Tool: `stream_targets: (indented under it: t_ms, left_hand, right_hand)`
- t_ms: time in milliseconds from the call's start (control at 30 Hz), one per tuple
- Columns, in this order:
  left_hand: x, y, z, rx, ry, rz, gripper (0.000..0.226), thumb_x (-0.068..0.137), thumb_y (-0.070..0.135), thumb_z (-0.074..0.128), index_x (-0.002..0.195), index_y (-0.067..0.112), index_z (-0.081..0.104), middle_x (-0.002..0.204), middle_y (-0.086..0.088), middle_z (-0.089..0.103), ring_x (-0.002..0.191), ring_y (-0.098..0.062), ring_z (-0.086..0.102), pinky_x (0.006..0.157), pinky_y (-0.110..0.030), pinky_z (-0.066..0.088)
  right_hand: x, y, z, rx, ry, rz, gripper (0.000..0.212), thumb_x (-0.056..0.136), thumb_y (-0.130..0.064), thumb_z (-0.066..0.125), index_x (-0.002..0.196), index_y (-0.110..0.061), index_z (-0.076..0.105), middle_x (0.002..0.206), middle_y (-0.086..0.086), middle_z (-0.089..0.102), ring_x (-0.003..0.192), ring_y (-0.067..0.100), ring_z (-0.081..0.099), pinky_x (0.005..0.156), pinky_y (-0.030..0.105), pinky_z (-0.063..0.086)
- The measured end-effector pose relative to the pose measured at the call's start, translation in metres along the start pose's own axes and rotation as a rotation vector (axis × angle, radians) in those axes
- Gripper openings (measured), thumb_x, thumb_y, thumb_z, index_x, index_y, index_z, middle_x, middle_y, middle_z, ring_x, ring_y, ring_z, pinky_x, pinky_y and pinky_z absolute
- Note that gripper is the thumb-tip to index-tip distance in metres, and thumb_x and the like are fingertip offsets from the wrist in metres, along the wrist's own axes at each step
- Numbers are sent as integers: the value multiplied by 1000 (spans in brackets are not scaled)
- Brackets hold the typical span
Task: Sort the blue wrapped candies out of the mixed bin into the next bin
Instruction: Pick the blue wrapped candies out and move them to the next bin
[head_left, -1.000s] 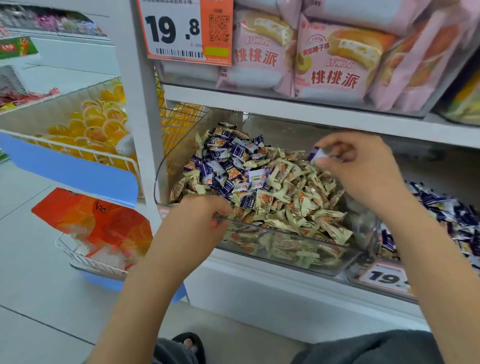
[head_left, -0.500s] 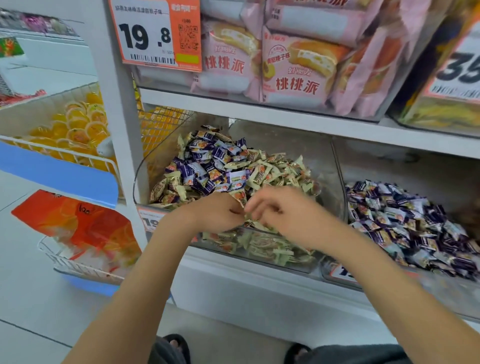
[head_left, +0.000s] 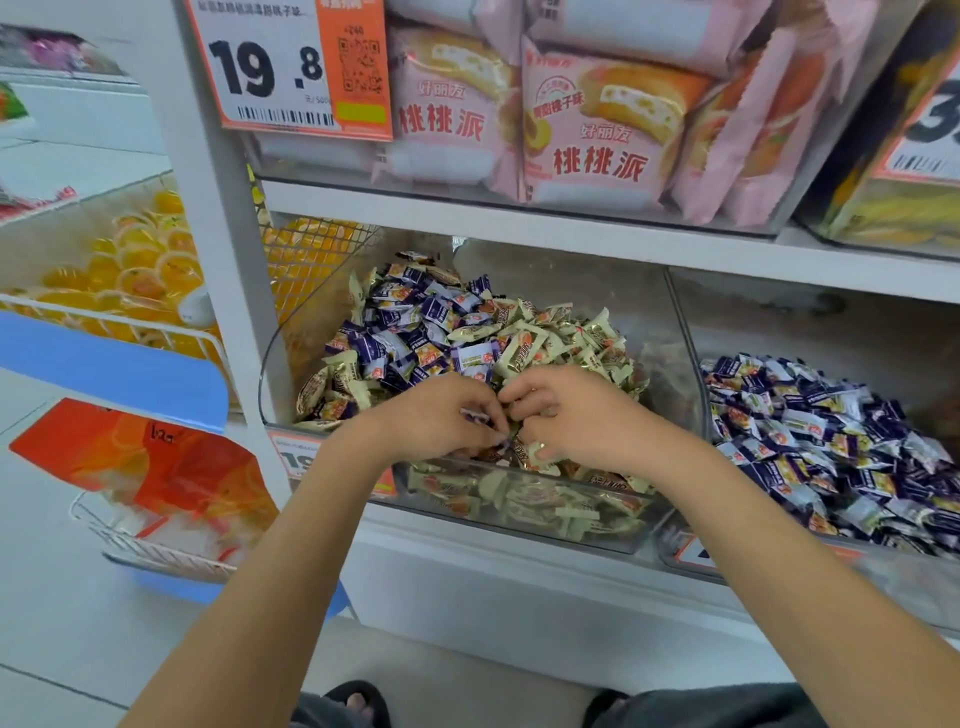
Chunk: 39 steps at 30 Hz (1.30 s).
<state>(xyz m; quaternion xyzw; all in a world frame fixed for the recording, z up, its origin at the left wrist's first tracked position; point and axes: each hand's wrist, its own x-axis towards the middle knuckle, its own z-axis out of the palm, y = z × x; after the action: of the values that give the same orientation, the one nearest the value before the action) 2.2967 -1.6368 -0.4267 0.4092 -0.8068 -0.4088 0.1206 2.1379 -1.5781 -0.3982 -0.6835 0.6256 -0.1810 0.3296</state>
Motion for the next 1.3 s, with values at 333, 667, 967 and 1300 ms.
stream_targets:
  t_ms: [333, 667, 967, 1300]
  left_hand:
    - [-21, 42, 23, 93, 394, 302, 40, 81, 11, 66, 117, 20, 49, 112, 12, 60, 94, 8, 49, 80, -14, 38]
    - [-32, 36, 8, -62, 496, 166, 31, 84, 31, 66, 113, 34, 54, 117, 24, 54, 110, 2, 48, 87, -21, 39]
    - [-60, -5, -16, 267, 482, -55, 22, 86, 4, 61, 91, 25, 65, 88, 6, 65, 77, -10, 60, 62, -11, 40]
    - [-85, -12, -11, 267, 519, -59, 17, 89, 11, 58, 97, 24, 67, 87, 14, 63, 79, 4, 56, 67, -11, 43]
  right_hand:
    - [-12, -15, 4, 1602, -116, 349, 43, 99, -43, 36, 104, -8, 61, 94, 12, 70, 88, 22, 66, 73, 31, 56]
    - [-35, 3, -43, 1762, 300, 287, 17, 88, -2, 55, 105, -2, 59, 103, 22, 54, 78, 19, 57, 55, 19, 53]
    - [-58, 69, -70, 180, 803, 295, 20, 96, -19, 49, 112, -9, 54, 100, 10, 61, 75, 24, 55, 66, 32, 44]
    - [8, -13, 13, -186, 409, -238, 22, 91, -8, 54, 104, -23, 62, 98, -1, 68, 79, 12, 66, 73, 32, 57]
